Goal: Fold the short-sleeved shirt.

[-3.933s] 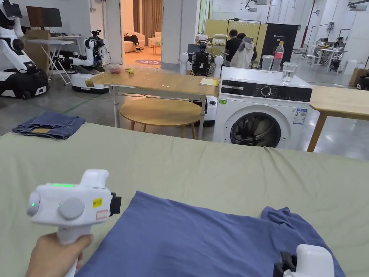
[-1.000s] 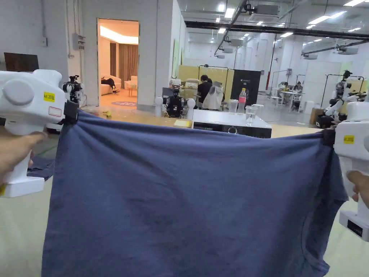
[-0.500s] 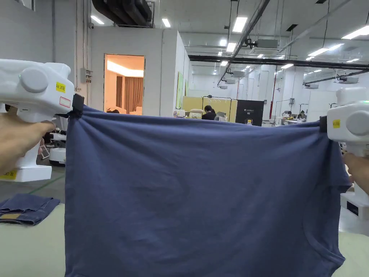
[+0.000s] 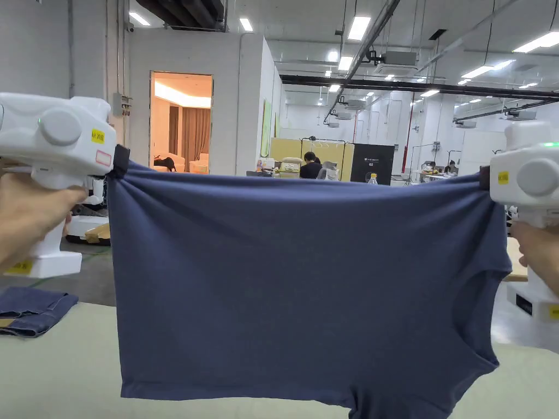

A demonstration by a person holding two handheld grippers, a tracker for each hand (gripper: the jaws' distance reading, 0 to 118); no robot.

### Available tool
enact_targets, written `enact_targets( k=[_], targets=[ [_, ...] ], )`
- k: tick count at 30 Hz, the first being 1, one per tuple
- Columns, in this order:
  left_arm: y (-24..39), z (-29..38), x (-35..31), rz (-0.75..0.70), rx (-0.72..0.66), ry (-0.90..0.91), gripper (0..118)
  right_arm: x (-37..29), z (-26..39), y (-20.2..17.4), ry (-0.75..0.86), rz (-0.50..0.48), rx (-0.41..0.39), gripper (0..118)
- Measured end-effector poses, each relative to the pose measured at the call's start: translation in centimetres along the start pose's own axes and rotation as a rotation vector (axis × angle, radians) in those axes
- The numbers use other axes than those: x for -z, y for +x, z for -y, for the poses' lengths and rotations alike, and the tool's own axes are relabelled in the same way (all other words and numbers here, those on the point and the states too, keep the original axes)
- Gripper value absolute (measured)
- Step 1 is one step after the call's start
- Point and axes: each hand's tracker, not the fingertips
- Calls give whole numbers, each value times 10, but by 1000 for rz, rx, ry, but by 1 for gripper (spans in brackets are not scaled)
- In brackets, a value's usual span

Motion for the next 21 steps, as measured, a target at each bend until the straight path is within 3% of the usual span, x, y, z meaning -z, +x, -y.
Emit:
enact_targets(
  k=[8, 21],
  targets=[
    [2, 102, -18, 48, -20, -98, 0, -53, 99, 8, -105, -25, -5, 0],
    [-9, 234, -168, 113, -62, -111, 0, -210, 204, 39, -207, -47, 1, 0]
  ],
)
